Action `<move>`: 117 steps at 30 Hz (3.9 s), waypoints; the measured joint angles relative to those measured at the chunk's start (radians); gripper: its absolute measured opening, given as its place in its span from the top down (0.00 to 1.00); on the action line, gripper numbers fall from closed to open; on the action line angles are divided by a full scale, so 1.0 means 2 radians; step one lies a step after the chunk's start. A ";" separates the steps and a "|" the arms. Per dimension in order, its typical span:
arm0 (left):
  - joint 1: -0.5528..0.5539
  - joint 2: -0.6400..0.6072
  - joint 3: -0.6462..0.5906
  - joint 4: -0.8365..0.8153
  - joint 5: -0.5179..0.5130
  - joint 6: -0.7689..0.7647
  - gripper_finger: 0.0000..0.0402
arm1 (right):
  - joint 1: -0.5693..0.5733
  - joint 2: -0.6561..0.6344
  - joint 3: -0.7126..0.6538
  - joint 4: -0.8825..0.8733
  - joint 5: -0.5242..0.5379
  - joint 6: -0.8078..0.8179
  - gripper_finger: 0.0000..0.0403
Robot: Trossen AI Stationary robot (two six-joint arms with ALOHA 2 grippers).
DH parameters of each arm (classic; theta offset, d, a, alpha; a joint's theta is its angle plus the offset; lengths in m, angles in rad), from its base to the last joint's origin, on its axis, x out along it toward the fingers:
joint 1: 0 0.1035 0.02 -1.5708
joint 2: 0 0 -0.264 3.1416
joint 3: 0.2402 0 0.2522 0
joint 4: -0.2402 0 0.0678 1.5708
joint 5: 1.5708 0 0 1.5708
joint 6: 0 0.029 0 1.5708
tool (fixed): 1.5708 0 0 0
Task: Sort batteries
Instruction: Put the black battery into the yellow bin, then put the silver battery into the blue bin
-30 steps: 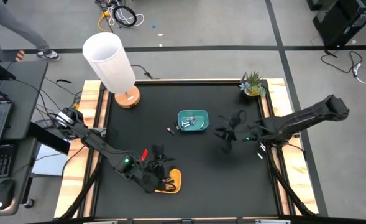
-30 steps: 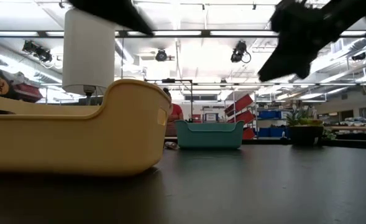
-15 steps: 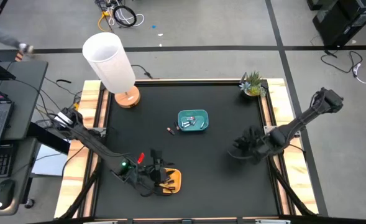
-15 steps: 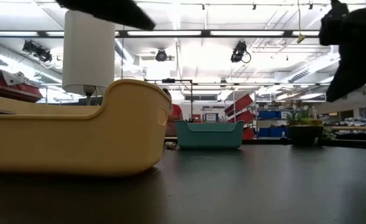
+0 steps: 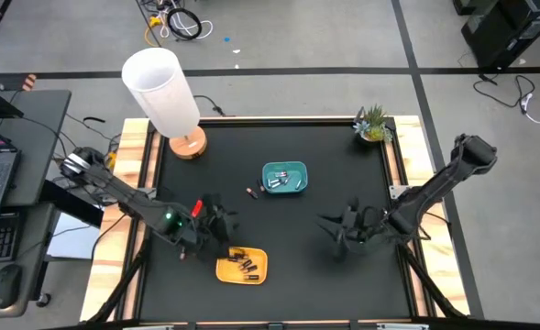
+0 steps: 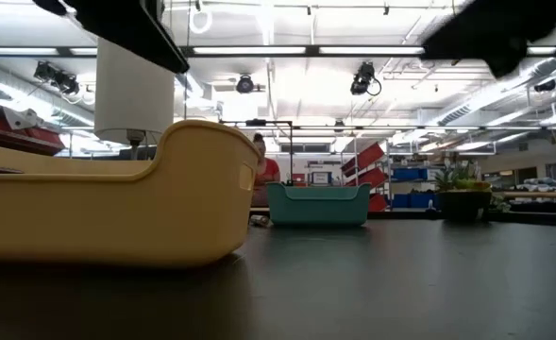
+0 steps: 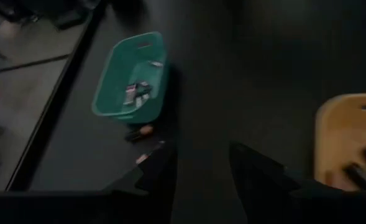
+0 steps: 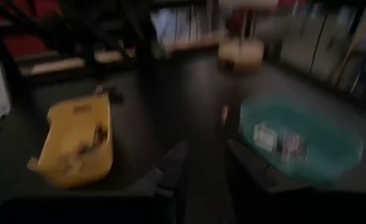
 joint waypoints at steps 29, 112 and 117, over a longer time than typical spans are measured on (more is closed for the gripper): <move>0.332 0.045 -0.060 0.099 0.340 0.094 0.60 | -0.085 0.063 -0.004 0.193 -0.145 -0.223 0.79; -0.006 0.189 0.257 -0.238 0.202 -0.142 0.52 | -0.089 0.048 -0.047 0.228 -0.128 -0.225 0.79; -0.005 0.188 0.283 -0.373 0.238 -0.204 0.56 | -0.089 0.048 -0.047 0.224 -0.128 -0.225 0.79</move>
